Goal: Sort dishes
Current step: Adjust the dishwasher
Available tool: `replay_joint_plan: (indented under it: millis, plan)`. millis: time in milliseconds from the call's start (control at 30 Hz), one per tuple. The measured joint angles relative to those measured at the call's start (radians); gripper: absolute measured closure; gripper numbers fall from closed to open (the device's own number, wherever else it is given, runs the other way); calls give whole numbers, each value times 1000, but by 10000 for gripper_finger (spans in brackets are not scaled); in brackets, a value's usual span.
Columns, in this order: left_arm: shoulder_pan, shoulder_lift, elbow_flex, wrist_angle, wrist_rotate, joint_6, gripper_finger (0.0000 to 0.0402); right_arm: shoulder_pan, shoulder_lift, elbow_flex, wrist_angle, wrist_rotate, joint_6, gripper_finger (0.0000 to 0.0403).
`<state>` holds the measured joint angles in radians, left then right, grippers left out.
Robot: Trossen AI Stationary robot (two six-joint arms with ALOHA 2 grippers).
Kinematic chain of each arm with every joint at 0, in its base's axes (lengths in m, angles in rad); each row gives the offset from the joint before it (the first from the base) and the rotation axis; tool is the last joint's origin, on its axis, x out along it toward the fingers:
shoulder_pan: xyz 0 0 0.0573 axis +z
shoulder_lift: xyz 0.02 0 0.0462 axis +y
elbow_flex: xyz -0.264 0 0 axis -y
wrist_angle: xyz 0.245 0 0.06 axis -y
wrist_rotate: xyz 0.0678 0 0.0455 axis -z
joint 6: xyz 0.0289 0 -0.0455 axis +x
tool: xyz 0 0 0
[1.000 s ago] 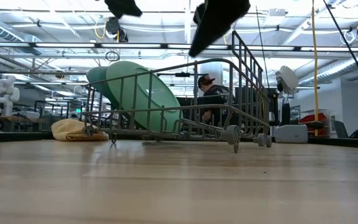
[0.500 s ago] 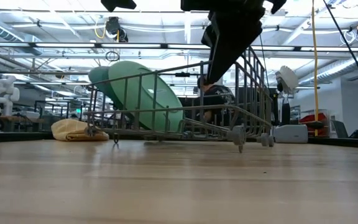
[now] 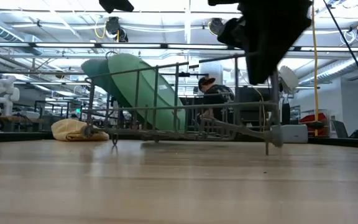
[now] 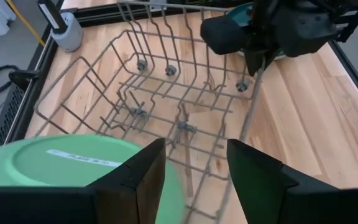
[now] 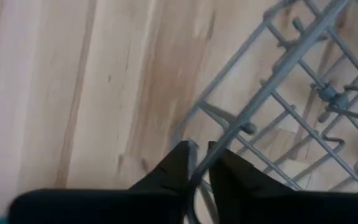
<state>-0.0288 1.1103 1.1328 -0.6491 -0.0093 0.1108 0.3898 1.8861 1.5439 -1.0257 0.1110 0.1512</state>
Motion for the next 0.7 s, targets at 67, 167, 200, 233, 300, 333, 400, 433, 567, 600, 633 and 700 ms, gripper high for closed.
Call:
replay_joint_plan:
  millis: [67,167,200,233,300,333,400,433,567,600,633,700]
  plan:
    - [0,0,0,0,-1,0,220,16,1,-1,-16,-6,-27,326]
    - [0,0,0,1,-3,-1,220,39,1,-1,-75,-6,-71,303]
    - [0,0,0,1,-4,-1,220,46,1,-1,-96,-6,-85,299]
    - [0,0,0,1,-4,-1,220,52,1,-1,-118,-5,-96,296]
    - [0,0,0,2,-4,-1,220,61,1,-1,-153,13,-116,294]
    - [0,0,0,4,-4,-1,220,66,1,-1,-170,23,-120,293]
    - [0,0,0,4,-4,-8,220,68,1,-1,-194,40,-119,293]
    - [0,0,0,4,-5,-17,220,71,1,-1,-196,47,-118,293]
    - [0,0,0,15,-5,-26,220,71,1,-1,-173,73,-116,292]
    - [0,0,0,23,-5,-28,220,71,1,-1,-159,74,-116,292]
    - [0,0,0,34,-4,-28,220,71,1,-1,-145,78,-116,292]
    - [0,0,0,57,-3,-38,220,70,1,0,-123,101,-117,292]
